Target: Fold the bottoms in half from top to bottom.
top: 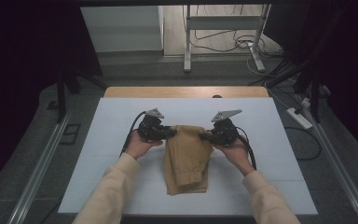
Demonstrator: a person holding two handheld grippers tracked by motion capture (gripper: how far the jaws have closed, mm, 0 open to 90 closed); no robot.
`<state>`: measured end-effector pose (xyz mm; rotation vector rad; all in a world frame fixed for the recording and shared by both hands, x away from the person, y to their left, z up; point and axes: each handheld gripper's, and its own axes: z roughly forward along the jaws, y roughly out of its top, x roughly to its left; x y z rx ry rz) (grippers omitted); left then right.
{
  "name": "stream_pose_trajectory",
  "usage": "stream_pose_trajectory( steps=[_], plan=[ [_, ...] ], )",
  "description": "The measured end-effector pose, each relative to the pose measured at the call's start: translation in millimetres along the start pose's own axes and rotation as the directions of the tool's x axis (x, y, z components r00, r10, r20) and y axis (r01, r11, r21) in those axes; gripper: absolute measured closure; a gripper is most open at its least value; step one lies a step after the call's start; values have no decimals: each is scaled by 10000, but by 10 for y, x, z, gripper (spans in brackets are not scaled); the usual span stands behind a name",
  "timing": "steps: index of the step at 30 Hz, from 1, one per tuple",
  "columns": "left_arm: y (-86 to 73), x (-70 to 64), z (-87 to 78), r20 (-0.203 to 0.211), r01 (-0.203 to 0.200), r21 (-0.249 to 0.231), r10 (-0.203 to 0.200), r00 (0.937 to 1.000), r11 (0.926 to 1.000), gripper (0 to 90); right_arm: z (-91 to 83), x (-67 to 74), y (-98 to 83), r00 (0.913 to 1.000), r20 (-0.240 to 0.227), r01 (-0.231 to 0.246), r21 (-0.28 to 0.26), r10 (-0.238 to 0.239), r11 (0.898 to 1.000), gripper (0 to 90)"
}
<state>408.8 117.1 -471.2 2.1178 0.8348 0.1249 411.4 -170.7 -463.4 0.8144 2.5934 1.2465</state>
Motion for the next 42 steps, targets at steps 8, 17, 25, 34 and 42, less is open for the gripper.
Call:
stream_pose_trajectory(
  steps=[8,17,25,34,42],
  plan=[
    [138,75,13,-184,-99,-91,97,9998,9999,739,-7,-83,77,9995,305,-113,-254,121,9996,781],
    [196,243,189,-397,41,21,-41,9992,10000,739,128,-248,109,9971,673,-342,-121,349,9993,785],
    [249,345,307,-646,149,131,-140,9978,9998,735,245,-369,113,9933,1023,-525,-131,536,9985,783],
    [293,368,344,-812,97,93,-89,9967,9999,723,260,-419,127,9910,1218,-540,-151,555,9984,783],
    [260,372,329,-1267,457,364,-407,9911,9983,274,289,-491,61,9855,1313,-1063,-168,1076,9942,356]
  ],
)
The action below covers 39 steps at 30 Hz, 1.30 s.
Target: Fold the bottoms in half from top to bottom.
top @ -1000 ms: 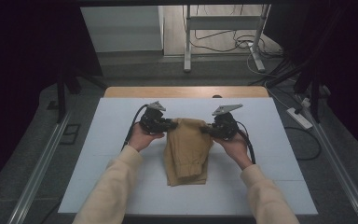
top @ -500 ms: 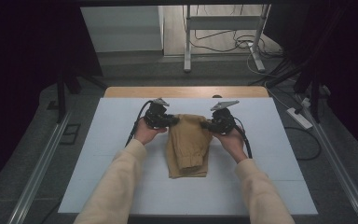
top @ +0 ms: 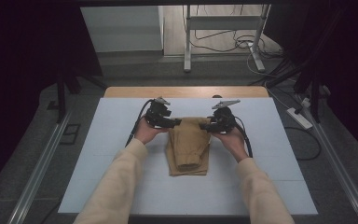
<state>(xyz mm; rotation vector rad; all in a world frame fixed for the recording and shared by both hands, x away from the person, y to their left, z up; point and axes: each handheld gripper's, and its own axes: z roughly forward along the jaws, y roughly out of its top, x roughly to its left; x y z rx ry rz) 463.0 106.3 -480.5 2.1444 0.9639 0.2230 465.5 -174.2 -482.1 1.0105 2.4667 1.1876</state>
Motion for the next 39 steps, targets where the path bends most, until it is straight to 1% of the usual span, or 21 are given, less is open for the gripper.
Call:
stream_pose_trajectory(
  steps=[1,6,9,10,13,16,19,22,24,26,28,30,35,39],
  plan=[
    [-20,0,-14,57,62,-22,-62,10000,10000,262,-3,-2,-8,10000,36,-67,-8,67,10000,326],
    [-131,-27,-113,369,125,-53,-123,9992,9999,279,-69,21,-12,10000,13,-40,-130,40,9999,289],
    [-202,-52,-188,474,62,-41,-60,9989,10000,283,-132,42,-14,9998,-170,-61,-254,56,9997,289],
    [-228,-61,-214,510,79,-118,-73,9987,9999,283,-151,51,-18,9999,-153,-15,-278,11,9996,289],
    [-294,-83,-276,637,71,-223,-57,9980,9997,286,-200,59,-37,9992,-388,-60,-204,52,9998,293],
    [-335,-108,-302,780,29,-202,-13,9970,9998,288,-232,58,-67,9984,-569,-71,-119,64,9999,298],
    [-361,-133,-314,892,-21,-189,38,9960,9998,288,-263,52,-97,9988,-488,-7,-74,3,10000,297],
    [-387,-158,-328,962,-72,-229,94,9953,9997,288,-310,19,-130,9990,-448,-92,-121,87,9999,297],
    [-409,-177,-345,1036,-74,-255,100,9946,9996,288,-348,13,-152,9985,-521,-195,-165,186,9997,296],
    [-439,-192,-373,1081,-92,-289,123,9941,9995,288,-388,32,-171,9975,-669,-235,-324,213,9992,295],
    [-476,-212,-401,1075,-129,-300,161,9941,9995,288,-423,73,-193,9973,-729,-68,-325,44,9994,295],
    [-519,-226,-436,1084,-133,-322,167,9940,9994,288,-444,107,-228,9964,-853,-33,-323,5,9995,295],
    [-655,-250,-520,1069,1,-515,54,9943,9987,287,-457,187,-333,9946,-1032,82,-103,-92,9999,292],
    [-775,-246,-577,1059,110,-531,-53,9944,9985,287,-458,230,-415,9934,-1132,168,53,-160,9998,292]
  ],
)
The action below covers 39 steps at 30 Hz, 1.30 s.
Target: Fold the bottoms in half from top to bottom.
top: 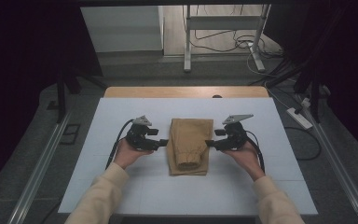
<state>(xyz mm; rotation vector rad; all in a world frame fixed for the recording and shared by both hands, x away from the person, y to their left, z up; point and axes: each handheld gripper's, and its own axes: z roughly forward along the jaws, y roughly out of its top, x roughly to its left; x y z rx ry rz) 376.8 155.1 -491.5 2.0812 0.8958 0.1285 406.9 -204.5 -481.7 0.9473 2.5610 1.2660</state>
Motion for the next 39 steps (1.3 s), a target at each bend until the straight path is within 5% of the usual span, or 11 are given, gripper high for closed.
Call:
stream_pose_trajectory(
  steps=[16,39],
  plan=[
    [-375,-146,-182,82,-60,-29,60,9999,10000,278,-140,141,-255,9996,-130,259,356,-254,9990,291],
    [-925,-215,-512,-203,585,166,-581,9981,9982,274,-573,142,-800,10000,25,39,410,-40,9992,281]
  ],
)
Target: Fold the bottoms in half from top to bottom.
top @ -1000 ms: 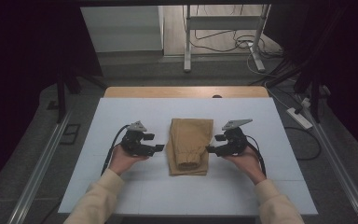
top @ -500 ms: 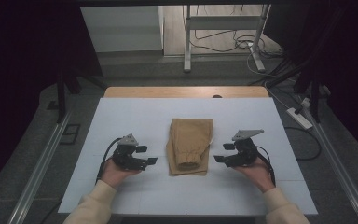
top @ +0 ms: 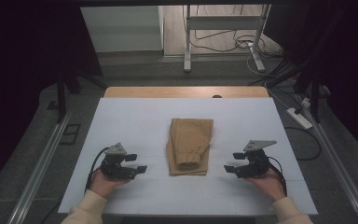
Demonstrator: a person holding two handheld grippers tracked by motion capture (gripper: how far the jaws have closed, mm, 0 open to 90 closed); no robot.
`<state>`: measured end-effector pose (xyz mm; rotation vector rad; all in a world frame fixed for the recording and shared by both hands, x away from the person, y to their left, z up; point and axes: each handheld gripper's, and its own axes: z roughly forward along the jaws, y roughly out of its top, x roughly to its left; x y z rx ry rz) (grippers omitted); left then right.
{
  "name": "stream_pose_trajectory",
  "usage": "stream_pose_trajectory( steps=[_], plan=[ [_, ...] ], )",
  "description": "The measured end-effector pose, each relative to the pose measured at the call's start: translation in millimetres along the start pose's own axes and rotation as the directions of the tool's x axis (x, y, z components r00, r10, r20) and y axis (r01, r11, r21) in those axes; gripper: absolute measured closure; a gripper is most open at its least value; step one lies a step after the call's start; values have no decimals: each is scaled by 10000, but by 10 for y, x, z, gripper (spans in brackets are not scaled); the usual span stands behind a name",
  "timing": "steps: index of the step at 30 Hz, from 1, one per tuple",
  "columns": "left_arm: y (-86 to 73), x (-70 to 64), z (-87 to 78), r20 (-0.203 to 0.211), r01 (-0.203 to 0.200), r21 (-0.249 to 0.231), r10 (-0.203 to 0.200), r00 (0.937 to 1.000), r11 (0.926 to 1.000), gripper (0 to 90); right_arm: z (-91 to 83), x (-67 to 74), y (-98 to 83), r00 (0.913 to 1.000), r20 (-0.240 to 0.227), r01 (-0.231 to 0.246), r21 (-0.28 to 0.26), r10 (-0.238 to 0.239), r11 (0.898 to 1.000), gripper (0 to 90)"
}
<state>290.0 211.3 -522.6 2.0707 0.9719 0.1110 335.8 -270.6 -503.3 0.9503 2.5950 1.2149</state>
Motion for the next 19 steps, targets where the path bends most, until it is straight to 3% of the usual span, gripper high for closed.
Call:
stream_pose_trajectory(
  steps=[19],
  plan=[
    [-10,1,-14,-18,31,-45,-31,10000,10000,273,-52,-2,-57,10000,69,24,-212,-23,9998,281]
  ],
)
